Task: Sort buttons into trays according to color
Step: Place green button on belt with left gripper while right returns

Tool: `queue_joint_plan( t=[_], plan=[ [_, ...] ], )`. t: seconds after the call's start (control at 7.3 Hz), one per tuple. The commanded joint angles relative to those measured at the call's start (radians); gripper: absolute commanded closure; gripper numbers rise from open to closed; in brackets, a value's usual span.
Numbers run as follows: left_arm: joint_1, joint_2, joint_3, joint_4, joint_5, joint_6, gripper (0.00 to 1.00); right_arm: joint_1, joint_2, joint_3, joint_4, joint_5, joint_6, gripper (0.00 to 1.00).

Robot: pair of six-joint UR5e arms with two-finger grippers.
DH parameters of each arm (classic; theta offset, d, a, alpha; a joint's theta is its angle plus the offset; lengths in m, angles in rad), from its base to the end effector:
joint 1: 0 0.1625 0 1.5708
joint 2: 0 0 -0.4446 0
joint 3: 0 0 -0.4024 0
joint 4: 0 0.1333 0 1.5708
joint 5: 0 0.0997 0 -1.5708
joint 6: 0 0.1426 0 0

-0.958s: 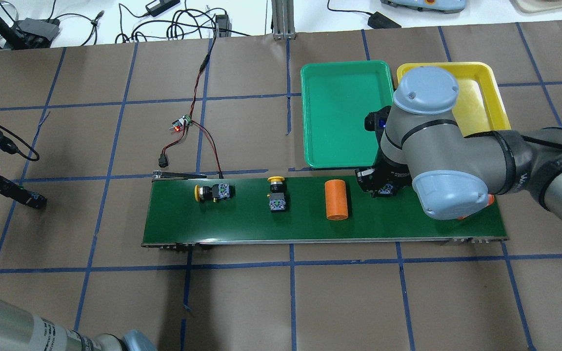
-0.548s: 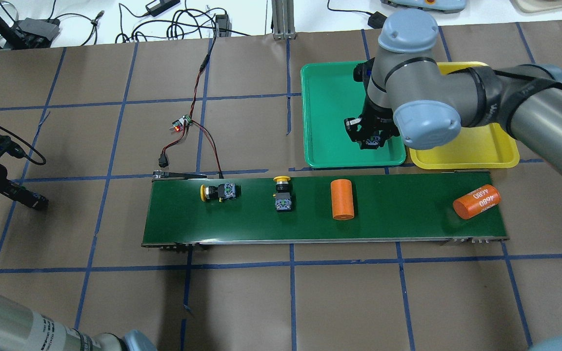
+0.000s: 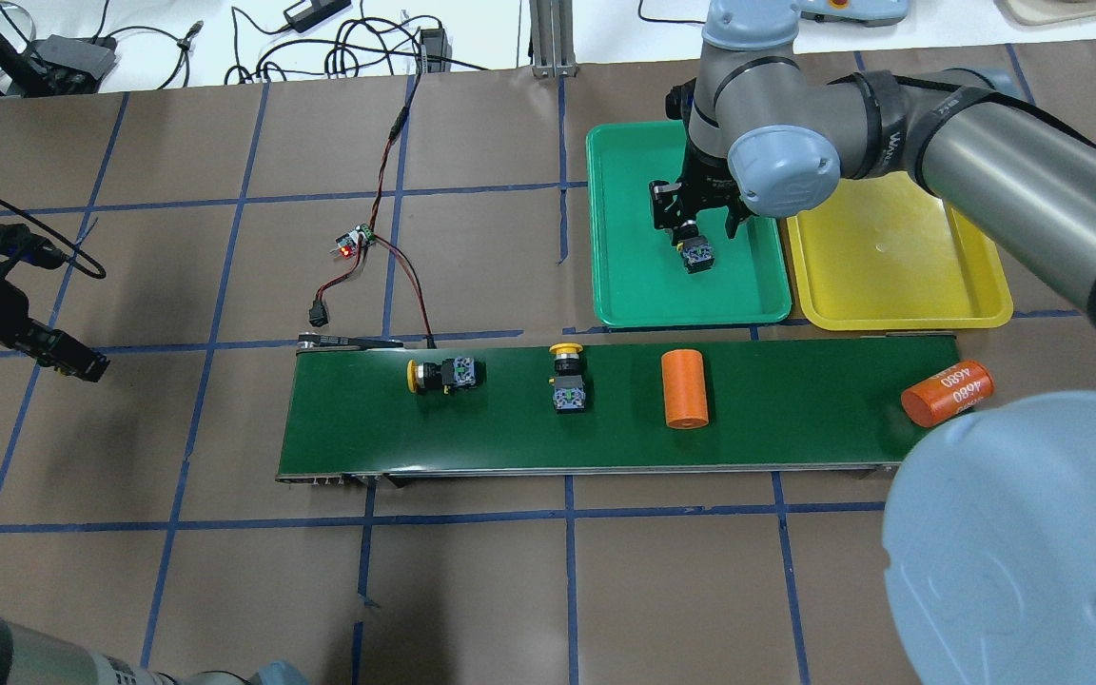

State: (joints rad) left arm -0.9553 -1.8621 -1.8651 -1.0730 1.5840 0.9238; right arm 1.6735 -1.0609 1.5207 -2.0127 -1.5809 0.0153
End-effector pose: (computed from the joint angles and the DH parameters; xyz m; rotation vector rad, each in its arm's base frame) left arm 0.2102 -0.5248 0.2152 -0.4750 -3.0512 -0.1116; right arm 0.2003 -0.6577 0.2276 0.1369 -3.1273 -0.0270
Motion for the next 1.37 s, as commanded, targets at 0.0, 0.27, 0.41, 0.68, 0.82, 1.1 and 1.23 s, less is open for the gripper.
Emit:
queue_joint_plan(
  t=[0.0, 0.27, 0.41, 0.68, 0.82, 1.1, 1.23],
  plan=[
    [-0.249, 0.139, -0.052, -0.103, -0.042, -0.437, 1.00, -0.004, -0.005, 0.004, 0.020, 0.001, 0.000, 0.00],
    [-0.498, 0.205, -0.109, -0.099, -0.044, -0.795, 1.00, -0.014, -0.077, 0.045, 0.028, -0.001, -0.002, 0.00],
    [-0.590, 0.208, -0.138, -0.085, -0.041, -0.935, 1.00, -0.030, -0.137, 0.076, 0.078, 0.002, -0.020, 0.00],
    [-0.631, 0.184, -0.166, -0.070, -0.042, -0.953, 0.91, -0.051, -0.256, 0.085, 0.174, 0.002, -0.035, 0.00],
    [-0.629, 0.169, -0.170, -0.018, -0.041, -0.953, 0.70, -0.044, -0.319, 0.091, 0.234, 0.001, -0.022, 0.00],
    [-0.625, 0.156, -0.142, 0.021, -0.042, -0.944, 0.00, -0.043, -0.401, 0.201, 0.233, -0.002, -0.017, 0.03],
    [-0.602, 0.161, -0.084, 0.009, -0.038, -0.941, 0.00, -0.043, -0.419, 0.304, 0.189, 0.004, -0.003, 0.04]
  ],
)
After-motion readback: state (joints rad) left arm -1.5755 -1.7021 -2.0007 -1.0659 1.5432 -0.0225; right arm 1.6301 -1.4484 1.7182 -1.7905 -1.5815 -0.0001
